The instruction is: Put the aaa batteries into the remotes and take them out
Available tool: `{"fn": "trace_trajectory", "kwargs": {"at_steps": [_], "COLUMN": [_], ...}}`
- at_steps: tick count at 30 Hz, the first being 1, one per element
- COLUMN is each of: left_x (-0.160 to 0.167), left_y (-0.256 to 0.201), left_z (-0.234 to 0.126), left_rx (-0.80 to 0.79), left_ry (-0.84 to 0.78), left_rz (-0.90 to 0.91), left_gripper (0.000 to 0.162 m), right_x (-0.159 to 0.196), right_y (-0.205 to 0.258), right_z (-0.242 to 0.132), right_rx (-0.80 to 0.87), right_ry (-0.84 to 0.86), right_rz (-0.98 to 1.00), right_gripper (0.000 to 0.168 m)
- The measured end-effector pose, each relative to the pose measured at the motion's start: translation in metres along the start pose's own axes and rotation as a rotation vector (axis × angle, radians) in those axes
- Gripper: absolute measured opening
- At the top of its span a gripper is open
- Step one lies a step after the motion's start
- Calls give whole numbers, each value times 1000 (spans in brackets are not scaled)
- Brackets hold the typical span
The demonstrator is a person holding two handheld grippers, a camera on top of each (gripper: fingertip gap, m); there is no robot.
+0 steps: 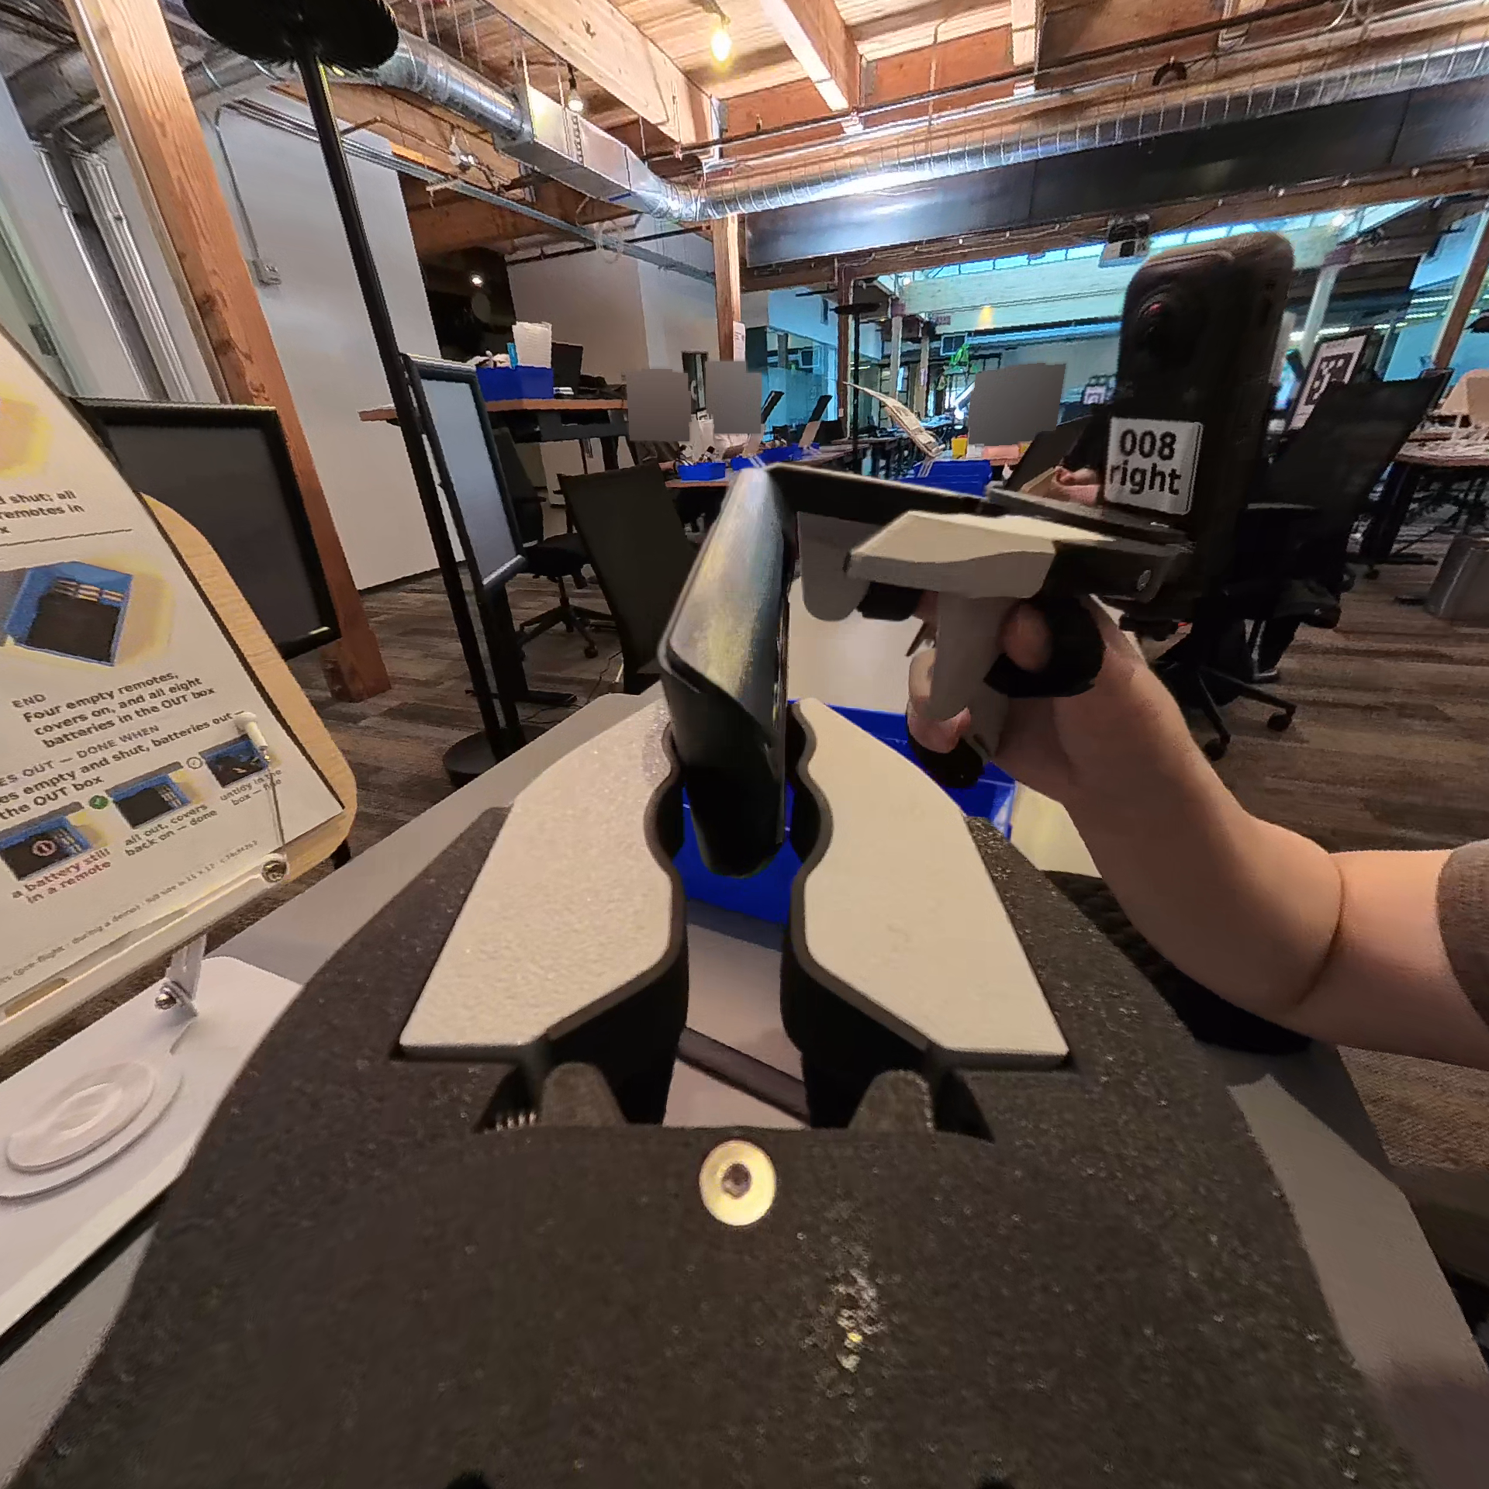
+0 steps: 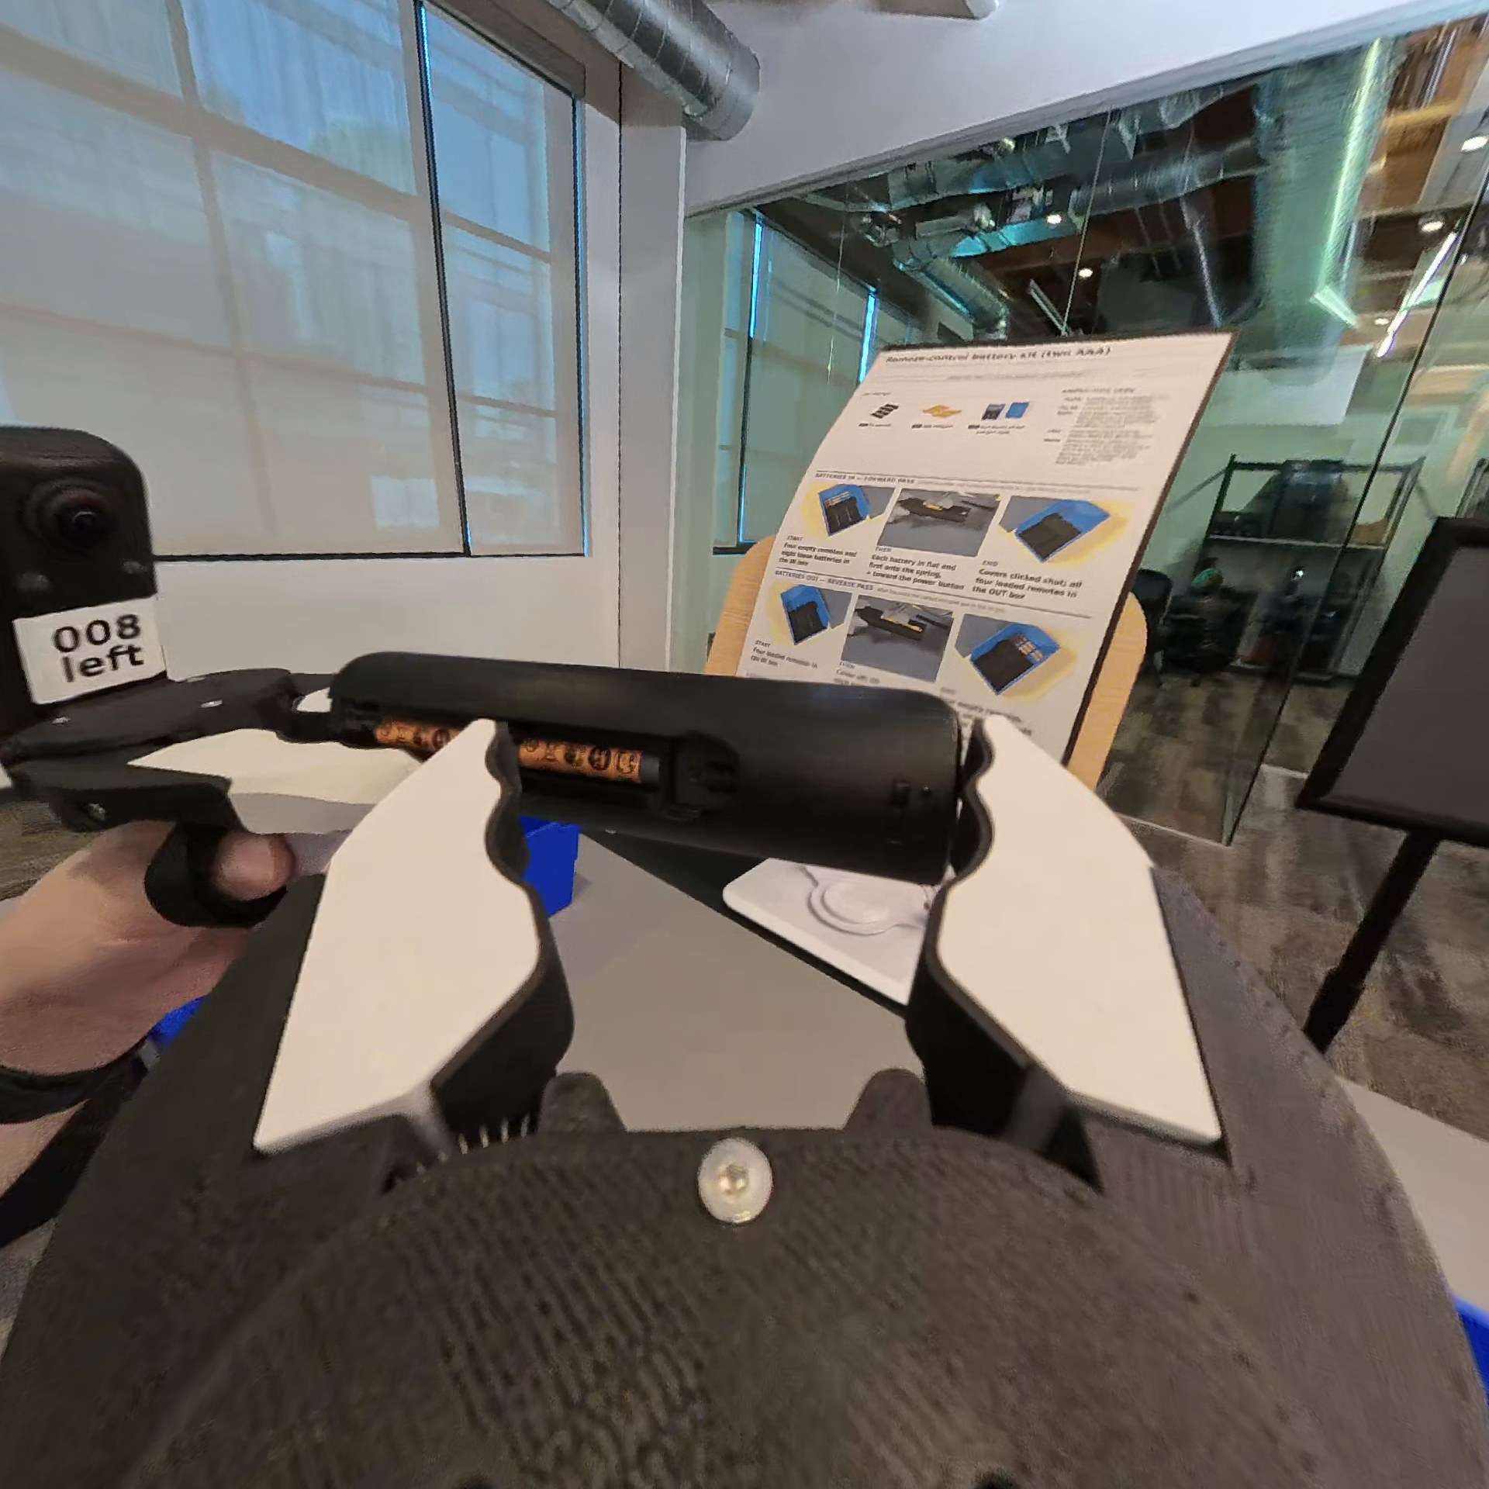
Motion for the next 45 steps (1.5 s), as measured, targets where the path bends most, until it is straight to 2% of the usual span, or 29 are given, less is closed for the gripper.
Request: {"fn": "trace_trajectory", "kwargs": {"at_steps": [8,14,19,30,45], "left_x": [1,1,2,8,8], "left_y": [1,2,1,-1,-2], "left_z": [1,0,1,7,7], "left_rx": [9,-5,-45,-69,-95], "left_ry": [6,4,31,62,82], "left_rz": [-17,-18,19,29,34], "left_gripper": [21,21,21,21,21], "right_x": [-4,7,23,28,32], "right_y": [-6,-5,-2,-2,-6], "right_z": [-2,5,15,17,20], "right_rx": [-56,-7,42,63,38], "right_ry": [14,65,97,98,128], "right_rz": [100,18,-7,17,30], "right_gripper": [101,101,110,122,119]}}
Point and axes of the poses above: each gripper's, where its closed fingertips meet, z out along the fingers, x out of its underside, y = z × x across the jaws, the point moved 7 cm from there along -z, back along the fingers, and after that the axes turned 11 degrees about x, right-handed, at the moved point
